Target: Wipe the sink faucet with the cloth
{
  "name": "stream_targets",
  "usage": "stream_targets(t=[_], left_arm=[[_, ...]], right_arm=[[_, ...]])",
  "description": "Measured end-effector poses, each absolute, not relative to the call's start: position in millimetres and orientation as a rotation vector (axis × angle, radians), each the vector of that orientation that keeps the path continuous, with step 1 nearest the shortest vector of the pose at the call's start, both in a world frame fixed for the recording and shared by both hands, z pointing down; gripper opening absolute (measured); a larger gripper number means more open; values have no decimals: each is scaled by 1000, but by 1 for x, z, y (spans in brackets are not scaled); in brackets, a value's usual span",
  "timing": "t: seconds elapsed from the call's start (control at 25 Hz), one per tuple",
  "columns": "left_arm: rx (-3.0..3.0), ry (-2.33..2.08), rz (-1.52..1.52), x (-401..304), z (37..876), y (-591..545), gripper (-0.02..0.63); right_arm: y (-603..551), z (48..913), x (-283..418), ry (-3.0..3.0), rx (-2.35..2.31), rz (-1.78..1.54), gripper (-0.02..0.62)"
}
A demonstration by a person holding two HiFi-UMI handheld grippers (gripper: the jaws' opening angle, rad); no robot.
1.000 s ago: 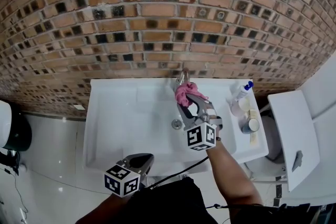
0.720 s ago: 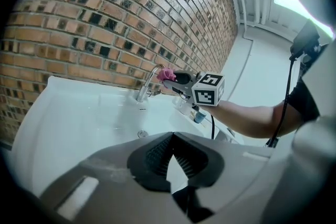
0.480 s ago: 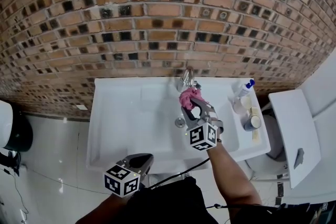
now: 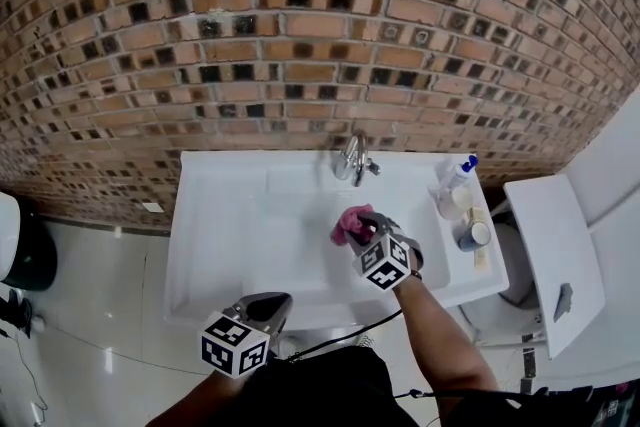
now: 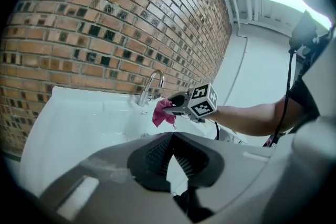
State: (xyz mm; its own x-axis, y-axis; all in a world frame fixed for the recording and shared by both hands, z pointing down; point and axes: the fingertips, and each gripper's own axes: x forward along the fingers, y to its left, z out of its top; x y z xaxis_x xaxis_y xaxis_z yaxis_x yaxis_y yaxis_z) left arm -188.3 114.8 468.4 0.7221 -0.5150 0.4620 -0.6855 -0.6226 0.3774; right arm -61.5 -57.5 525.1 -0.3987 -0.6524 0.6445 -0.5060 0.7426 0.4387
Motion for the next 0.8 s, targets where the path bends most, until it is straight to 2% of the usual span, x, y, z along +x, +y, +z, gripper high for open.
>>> stream_targets(t=[0.24,0.52,0.8], left_arm=[[2383,-868,391,-174,475,111,5],[2409,-886,362,-156,460,101,5],[2341,-983,320,-136,458,103,5]], right_arm=[[-14,524,-51,-2192,900,34,144],[36,462,-42,-2582,1033,568,146],[72,416,10,-2770,1153,898,146]])
